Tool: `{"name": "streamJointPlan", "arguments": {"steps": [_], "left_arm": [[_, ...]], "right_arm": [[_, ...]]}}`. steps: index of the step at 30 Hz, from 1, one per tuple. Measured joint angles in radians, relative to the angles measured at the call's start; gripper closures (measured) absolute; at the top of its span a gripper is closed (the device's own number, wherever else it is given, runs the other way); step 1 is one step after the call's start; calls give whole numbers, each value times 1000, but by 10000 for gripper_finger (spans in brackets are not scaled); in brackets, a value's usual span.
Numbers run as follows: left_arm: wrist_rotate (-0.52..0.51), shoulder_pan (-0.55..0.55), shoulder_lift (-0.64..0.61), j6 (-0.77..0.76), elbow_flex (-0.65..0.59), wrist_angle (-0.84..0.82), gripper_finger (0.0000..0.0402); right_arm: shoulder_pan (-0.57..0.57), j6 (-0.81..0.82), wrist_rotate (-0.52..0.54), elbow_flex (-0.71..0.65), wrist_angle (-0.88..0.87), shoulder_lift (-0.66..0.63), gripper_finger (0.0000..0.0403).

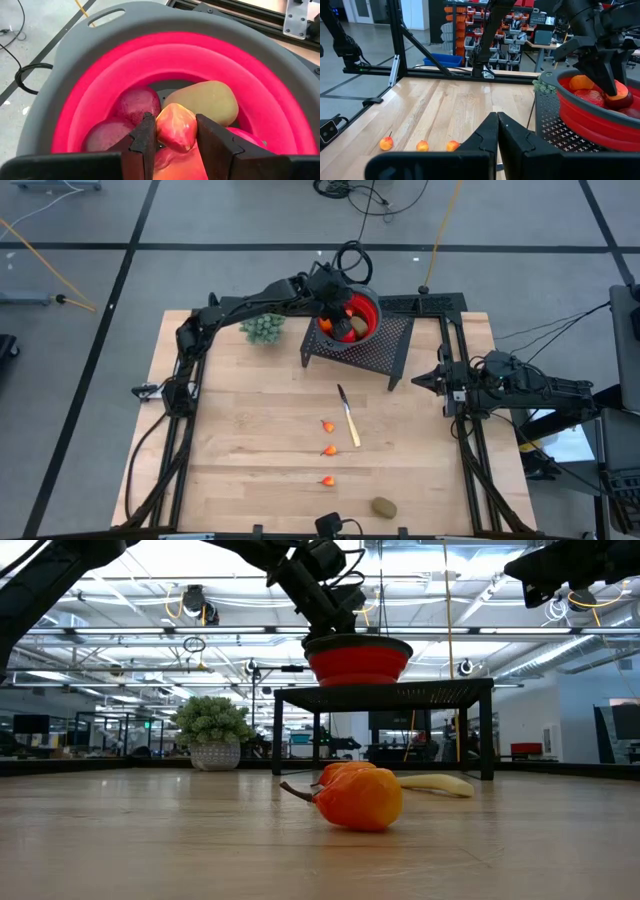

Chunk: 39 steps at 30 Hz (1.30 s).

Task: Pick & Place Fruit
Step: Put the orange pear into the red strainer bowl on the shelf

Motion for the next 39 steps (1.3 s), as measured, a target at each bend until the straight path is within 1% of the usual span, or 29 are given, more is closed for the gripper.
{"name": "streamJointPlan", "arguments": {"steps": [5, 9, 13, 18, 24, 31, 34, 37, 39], "left_arm": [[0, 0, 0, 0, 0, 0, 273], [-2, 0, 0, -1, 0, 0, 239], [-45, 0, 0, -4, 0, 1, 203], [-51, 5, -20, -28, 18, -5, 176], [-44, -21, -104, -95, 22, -64, 172], [-48, -97, -175, -114, 22, -126, 172], [-53, -129, -187, -149, 22, -138, 172], [-84, -163, -189, -188, 22, -135, 172], [-114, -189, -189, -222, 22, -135, 172]], "right_arm": [[0, 0, 0, 0, 0, 0, 399], [0, 0, 0, 0, 0, 0, 399], [0, 0, 0, 0, 0, 0, 399], [0, 3, -4, 0, 1, 0, 399], [0, 66, -5, 0, 2, 0, 399], [0, 68, -8, 0, 4, 0, 399], [0, 69, -8, 0, 4, 1, 399], [0, 73, -8, 0, 3, 2, 399], [0, 104, -8, 0, 2, 2, 399]]}}
